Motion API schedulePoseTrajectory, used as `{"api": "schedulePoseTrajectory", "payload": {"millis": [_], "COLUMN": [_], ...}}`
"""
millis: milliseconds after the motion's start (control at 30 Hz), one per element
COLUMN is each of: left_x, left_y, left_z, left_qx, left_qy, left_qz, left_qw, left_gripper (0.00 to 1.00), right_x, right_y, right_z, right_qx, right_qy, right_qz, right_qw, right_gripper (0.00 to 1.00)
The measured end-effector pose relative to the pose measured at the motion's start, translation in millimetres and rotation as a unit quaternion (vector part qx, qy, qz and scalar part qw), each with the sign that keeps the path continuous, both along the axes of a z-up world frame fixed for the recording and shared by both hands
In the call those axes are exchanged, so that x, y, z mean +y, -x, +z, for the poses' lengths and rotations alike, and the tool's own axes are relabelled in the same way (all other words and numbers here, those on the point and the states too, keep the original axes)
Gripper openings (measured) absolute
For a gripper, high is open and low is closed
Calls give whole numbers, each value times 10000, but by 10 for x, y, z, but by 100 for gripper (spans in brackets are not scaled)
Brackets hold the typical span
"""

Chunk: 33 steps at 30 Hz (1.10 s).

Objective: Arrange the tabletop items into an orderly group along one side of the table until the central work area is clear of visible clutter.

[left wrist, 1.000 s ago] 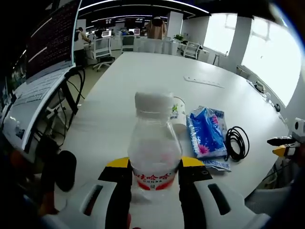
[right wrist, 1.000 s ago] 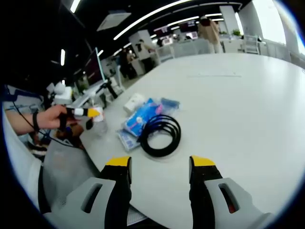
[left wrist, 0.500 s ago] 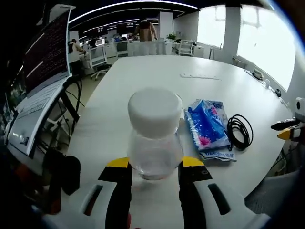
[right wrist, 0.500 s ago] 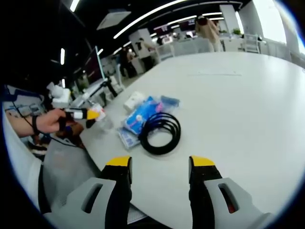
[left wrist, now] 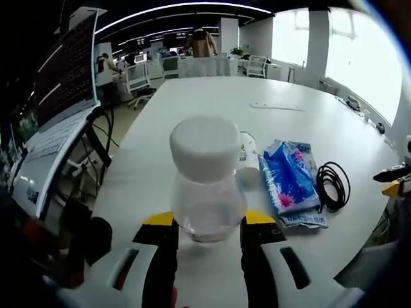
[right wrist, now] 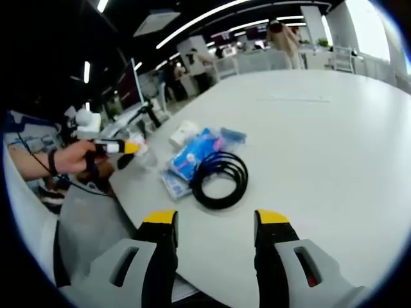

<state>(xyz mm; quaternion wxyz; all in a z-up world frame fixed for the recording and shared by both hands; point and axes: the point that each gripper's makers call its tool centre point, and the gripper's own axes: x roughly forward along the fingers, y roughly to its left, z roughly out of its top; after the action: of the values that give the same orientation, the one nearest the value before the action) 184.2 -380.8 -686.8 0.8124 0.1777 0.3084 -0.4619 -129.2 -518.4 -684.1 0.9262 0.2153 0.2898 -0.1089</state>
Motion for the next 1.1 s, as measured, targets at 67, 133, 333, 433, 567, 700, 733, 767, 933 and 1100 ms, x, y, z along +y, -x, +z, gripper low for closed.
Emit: {"api": "schedulePoseTrajectory", "payload": {"millis": [67,133,333,433,567,700,733,767,933,1100], "left_x": [-55,-101,-315,-409,-528,-626,-642,-661,-766,-858], "left_y": [-49,-97,-267,-360,-454,-520,-528,-538,-598,-661], "left_z": [15,22,41,47,53,58,60,61,59,56], "left_qx": [-19,-24,-55,-48,-49,-41,-38,-42,-36,-37], "left_qy": [18,31,77,107,139,169,174,176,211,228], "left_qz": [13,30,6,1,1,-6,-1,4,32,20], "left_qw": [10000,10000,10000,9999,9999,9998,9998,9998,9998,9997], "left_gripper": [37,37,37,37,37,37,37,37,37,37], "right_x": [4,0,-25,-23,-33,-39,-39,-40,-37,-43], "right_y": [-4,7,68,69,69,72,74,77,102,123], "right_z": [14,31,-26,-11,-3,5,4,3,-9,-8], "right_qx": [3,-2,105,112,115,118,123,124,155,169], "right_qy": [6,15,2,-4,-7,-2,-1,-5,-16,-14], "right_qz": [6,-5,-59,-70,-116,-148,-151,-159,-175,-202], "right_qw": [10000,10000,9999,9999,9999,9998,9998,9998,9997,9997], "right_gripper": [45,45,46,46,46,46,46,46,46,46]}}
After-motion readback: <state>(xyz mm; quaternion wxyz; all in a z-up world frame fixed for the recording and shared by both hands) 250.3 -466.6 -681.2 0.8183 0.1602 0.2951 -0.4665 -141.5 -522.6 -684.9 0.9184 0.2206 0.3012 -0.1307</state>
